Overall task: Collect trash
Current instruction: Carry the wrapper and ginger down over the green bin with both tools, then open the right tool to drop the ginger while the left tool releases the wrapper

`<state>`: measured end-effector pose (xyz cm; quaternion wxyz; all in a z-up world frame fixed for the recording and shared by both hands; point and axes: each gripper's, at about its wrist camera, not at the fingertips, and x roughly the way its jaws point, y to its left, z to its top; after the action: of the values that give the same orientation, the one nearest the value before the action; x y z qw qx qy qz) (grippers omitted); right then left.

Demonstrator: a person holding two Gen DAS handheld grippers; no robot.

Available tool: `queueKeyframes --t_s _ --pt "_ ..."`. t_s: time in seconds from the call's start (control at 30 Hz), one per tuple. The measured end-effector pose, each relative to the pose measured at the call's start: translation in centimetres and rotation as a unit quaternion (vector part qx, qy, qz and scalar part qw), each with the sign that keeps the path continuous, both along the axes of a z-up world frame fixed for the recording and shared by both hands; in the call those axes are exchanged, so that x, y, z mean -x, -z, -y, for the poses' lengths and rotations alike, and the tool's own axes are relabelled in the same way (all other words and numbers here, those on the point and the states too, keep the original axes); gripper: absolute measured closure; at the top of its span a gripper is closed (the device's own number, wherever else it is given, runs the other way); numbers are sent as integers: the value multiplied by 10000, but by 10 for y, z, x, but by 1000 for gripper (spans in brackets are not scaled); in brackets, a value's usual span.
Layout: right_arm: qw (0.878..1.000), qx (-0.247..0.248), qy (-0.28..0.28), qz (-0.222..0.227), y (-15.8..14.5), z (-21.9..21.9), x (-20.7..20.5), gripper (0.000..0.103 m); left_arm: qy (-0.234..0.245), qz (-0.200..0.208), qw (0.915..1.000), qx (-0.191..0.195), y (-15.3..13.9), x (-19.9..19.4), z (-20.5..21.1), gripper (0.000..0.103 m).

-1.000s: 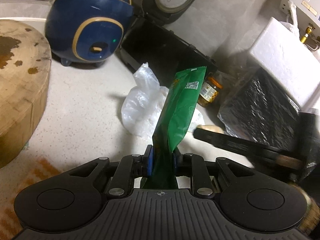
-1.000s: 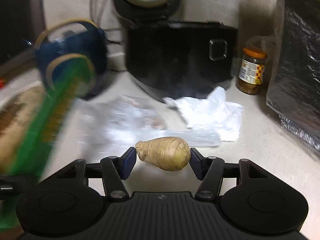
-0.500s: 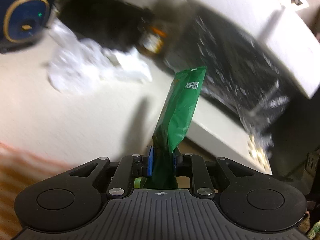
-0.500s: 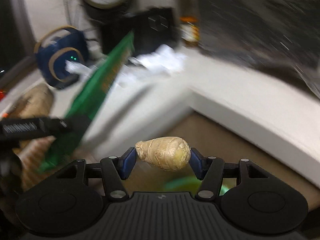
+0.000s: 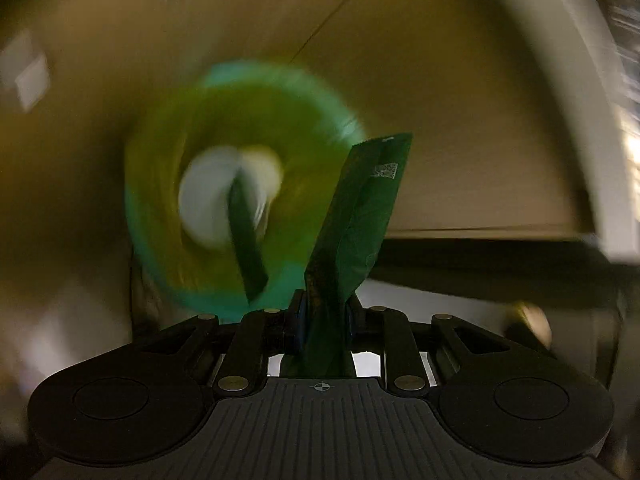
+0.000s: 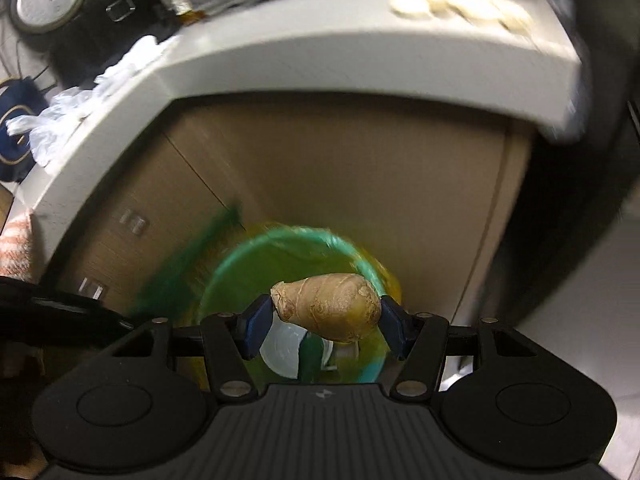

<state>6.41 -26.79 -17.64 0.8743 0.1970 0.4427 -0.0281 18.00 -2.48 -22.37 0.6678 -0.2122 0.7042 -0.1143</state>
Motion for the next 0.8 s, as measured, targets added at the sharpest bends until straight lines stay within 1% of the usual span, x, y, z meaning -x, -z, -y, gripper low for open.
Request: queueKeyframes --t_s 0.07,0.13,0.2,0.27,0.3,0.37,0.43,0.5,0.57,0.63,0.73,0.8 --pt "9998 -126 96 -119 13 6 8 45 -365 -370 9985 -144 37 -8 5 81" --pt "9993 -201 156 -263 25 10 12 45 -618 -529 9954 -513 61 -16 8 80" --pt "9988 -215 191 -404 32 10 15 45 -695 -607 9934 -687 75 -24 7 78" --pt "9984 -269 223 -441 34 14 19 45 -711 -756 9909 -859 89 -35 6 74" --pt "9983 -269 239 -450 33 15 23 46 -726 -831 9893 -959 94 -40 6 74" --pt "9982 -235 276 -488 34 17 22 46 -803 -921 9877 -979 101 -49 5 74" --pt "9980 -238 305 -503 34 18 17 46 -1034 -1012 9862 -804 106 -51 -1 74" --pt "9981 -232 283 -498 35 18 14 45 -1157 -940 9865 -671 100 -48 -11 74" --pt "9982 -226 227 -505 35 18 14 45 -1015 -650 9912 -552 86 -42 -15 74" --pt "9983 -231 136 -522 39 12 8 45 -834 -389 9953 -302 73 -36 -18 74" --pt "9980 -248 -34 -580 44 7 -5 45 -587 85 9982 -5 39 -17 -30 74" --pt "9977 -244 -204 -592 46 -2 -20 45 -428 480 9978 143 13 -6 -40 74"
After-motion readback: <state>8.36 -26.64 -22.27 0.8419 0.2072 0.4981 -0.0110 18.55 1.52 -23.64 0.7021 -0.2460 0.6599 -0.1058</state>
